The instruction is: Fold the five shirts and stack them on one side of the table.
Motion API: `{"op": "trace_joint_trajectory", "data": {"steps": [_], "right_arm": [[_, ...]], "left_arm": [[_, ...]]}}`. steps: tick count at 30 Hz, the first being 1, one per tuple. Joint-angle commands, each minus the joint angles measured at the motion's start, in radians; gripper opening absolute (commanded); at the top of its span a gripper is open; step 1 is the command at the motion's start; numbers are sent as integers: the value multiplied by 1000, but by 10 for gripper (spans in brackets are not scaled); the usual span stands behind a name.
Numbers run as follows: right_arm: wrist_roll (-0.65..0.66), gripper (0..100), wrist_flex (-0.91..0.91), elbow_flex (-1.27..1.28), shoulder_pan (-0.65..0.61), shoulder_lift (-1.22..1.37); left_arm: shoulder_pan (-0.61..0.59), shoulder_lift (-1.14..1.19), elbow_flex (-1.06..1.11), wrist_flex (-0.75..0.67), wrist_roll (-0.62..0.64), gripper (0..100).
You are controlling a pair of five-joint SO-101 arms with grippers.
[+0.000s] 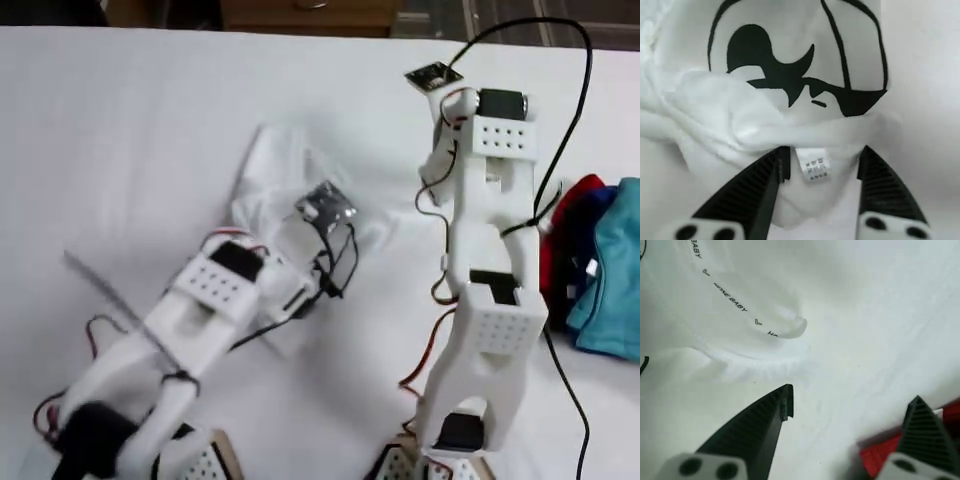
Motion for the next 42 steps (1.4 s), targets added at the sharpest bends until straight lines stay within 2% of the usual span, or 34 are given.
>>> {"op": "trace_joint_trajectory", "data": {"steps": [1,2,3,5,13,18,22,26,31,36,42], "right_arm": [[-3,354,-2,-3,7,-85],[-3,354,-2,-3,7,-85],[-3,354,-2,-3,7,-85],[-3,354,-1,-3,7,-85],[-14,354,-18,-9,-61,-85],[-161,354,-94,-112,-160,-74],[-232,354,-188,-169,-302,-67],[-239,354,-291,-198,-446,5],[-227,356,-372,-261,-593,170],[-133,360,-375,-384,-674,326],[-98,471,-372,-519,-714,438]], "left_arm": [[-31,97,-74,-3,-6,37],[-55,110,-96,12,8,7],[-87,115,-117,35,14,32],[-149,114,-165,84,8,19],[-402,114,-403,368,-192,22],[-539,114,-489,506,-305,22],[-701,114,-519,519,-381,22],[-832,114,-570,543,-445,22],[-919,115,-638,611,-489,23],[-1003,117,-639,614,-546,29],[-1065,117,-714,680,-559,203]]}}
